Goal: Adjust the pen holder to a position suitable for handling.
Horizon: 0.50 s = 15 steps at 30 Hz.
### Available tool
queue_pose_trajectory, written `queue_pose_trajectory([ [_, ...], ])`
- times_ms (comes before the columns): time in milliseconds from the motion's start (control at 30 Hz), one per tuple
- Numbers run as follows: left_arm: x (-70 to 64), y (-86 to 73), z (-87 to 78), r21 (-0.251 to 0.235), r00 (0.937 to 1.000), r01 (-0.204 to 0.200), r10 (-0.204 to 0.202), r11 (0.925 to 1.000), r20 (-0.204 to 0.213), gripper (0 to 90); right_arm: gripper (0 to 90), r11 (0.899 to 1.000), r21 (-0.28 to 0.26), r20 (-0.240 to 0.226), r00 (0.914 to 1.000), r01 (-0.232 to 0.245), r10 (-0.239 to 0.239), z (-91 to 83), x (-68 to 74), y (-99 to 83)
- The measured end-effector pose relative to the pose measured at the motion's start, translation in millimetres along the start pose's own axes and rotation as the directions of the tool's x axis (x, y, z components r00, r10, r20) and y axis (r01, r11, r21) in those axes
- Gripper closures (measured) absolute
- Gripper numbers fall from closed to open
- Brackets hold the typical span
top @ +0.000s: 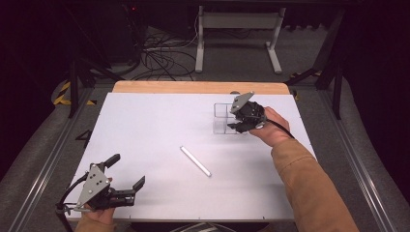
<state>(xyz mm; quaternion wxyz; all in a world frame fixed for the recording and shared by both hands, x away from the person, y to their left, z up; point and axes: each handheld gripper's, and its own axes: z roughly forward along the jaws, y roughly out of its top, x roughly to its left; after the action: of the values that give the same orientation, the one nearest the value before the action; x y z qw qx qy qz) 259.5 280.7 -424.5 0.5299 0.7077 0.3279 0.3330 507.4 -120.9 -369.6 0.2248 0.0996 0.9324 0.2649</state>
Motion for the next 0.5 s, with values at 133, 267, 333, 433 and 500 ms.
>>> queue_pose_trajectory([
  [133, 0.8, -0.4, 0.1, 0.000, 1.0000, 0.003, -0.003, 1.0000, 0.002, 0.5, 52.1, 0.999, 0.049, -0.011, 0.9999, 0.001, 0.000, 13.8, -4.2, -1.5],
  [267, 1.1, -0.7, 0.7, 0.003, 1.0000, 0.001, -0.001, 1.0000, 0.005, 0.5, 55.6, 0.998, 0.060, -0.019, 0.9998, 0.003, -0.002, 20.9, -4.5, -0.7],
  [333, 1.2, -0.8, 0.8, 0.004, 1.0000, 0.001, -0.001, 1.0000, 0.006, 0.6, 56.3, 0.998, 0.067, -0.022, 0.9997, 0.006, -0.005, 24.2, -3.8, -0.1],
  [433, 0.9, -0.8, 0.5, 0.004, 1.0000, 0.004, -0.004, 1.0000, 0.005, 0.5, 57.9, 0.997, 0.078, -0.032, 0.9995, 0.011, -0.008, 28.9, -3.4, -0.1],
  [500, 1.3, -0.8, 0.5, 0.005, 1.0000, 0.002, -0.002, 1.0000, 0.005, 0.6, 58.5, 0.996, 0.085, -0.031, 0.9995, 0.008, -0.006, 31.0, -3.5, -0.4],
])
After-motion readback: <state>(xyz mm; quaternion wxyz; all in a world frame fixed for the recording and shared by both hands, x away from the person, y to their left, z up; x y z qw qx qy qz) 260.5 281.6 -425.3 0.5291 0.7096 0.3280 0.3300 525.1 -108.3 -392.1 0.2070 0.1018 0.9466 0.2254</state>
